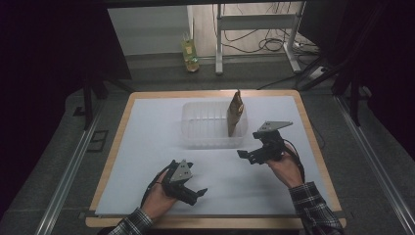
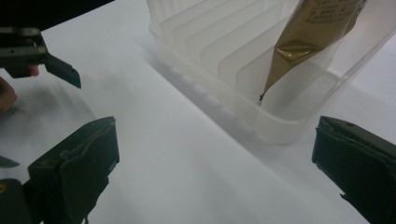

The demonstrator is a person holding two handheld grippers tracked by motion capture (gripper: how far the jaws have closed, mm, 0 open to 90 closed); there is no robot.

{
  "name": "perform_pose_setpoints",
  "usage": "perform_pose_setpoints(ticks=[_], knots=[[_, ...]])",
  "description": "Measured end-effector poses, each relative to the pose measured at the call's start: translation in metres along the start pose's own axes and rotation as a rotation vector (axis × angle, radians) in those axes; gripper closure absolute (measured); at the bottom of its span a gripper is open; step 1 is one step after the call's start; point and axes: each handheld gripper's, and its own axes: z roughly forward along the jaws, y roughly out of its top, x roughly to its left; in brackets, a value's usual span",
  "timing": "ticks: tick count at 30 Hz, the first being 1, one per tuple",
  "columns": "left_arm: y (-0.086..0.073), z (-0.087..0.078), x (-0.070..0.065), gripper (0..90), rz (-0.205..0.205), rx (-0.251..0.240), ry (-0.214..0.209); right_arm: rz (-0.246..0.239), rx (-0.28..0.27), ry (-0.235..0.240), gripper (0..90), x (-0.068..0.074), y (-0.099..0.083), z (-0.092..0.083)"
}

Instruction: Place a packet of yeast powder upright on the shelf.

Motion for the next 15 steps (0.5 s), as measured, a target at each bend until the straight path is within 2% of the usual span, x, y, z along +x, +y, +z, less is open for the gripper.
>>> perform_pose_setpoints(ticks=[3,7,15], knots=[[0.000,0.000,0.000,0.9,-0.001,-0.001,-0.001,-0.007,0.008,-0.012,0.6,0.002,-0.003,-0.001],[0.000,0.000,0.000,0.9,-0.002,-0.002,-0.003,-0.002,0.013,-0.004,0.5,0.003,-0.007,-0.002],[-0.001,-0.001,0.002,0.9,-0.004,-0.002,-0.001,-0.029,0.038,-0.006,0.5,0.011,-0.012,-0.001]])
